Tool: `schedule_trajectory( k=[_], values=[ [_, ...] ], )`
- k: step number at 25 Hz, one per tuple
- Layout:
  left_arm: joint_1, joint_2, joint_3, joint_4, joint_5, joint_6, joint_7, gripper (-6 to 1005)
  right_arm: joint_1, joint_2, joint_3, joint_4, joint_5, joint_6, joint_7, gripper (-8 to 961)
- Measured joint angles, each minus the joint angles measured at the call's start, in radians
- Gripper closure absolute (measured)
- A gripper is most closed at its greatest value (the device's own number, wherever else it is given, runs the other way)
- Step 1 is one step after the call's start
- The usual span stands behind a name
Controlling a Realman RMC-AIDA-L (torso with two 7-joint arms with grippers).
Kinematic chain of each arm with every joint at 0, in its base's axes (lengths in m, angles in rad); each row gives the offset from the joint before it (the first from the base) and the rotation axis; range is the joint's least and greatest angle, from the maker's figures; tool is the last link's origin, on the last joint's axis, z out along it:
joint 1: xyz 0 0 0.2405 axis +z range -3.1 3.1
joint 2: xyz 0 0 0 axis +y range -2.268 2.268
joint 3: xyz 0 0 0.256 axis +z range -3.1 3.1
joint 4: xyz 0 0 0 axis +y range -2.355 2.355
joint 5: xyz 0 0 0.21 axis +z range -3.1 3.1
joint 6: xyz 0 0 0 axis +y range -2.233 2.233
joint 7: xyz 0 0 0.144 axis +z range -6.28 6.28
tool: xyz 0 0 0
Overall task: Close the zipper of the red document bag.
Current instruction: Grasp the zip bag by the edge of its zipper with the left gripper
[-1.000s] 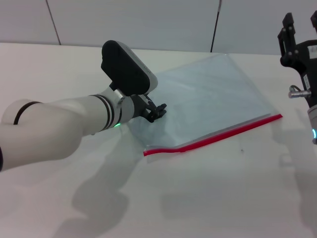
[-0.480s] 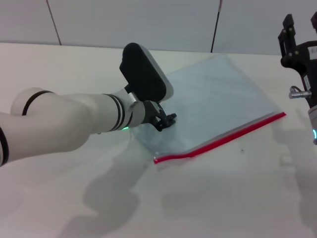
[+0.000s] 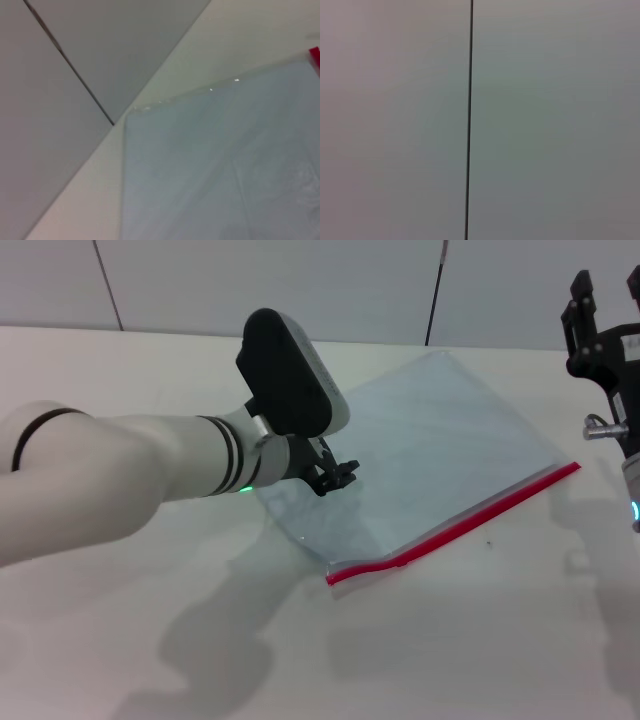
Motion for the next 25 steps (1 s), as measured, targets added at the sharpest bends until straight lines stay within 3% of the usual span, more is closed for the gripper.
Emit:
schedule_trajectory(
  k=[4,25],
  values=[
    [0.035,-0.004,-0.026,0.076,0.072,0.044,0.002,380,0.000,0.000,0.001,0.000,0.000,-0.018,0.000,411],
    [0.059,-0.029,-0.025,0.363,0.219,0.452,-0.009,377,0.010,0.000,0.002,0.002,0.001,-0.046,-0.001,411]
  ],
)
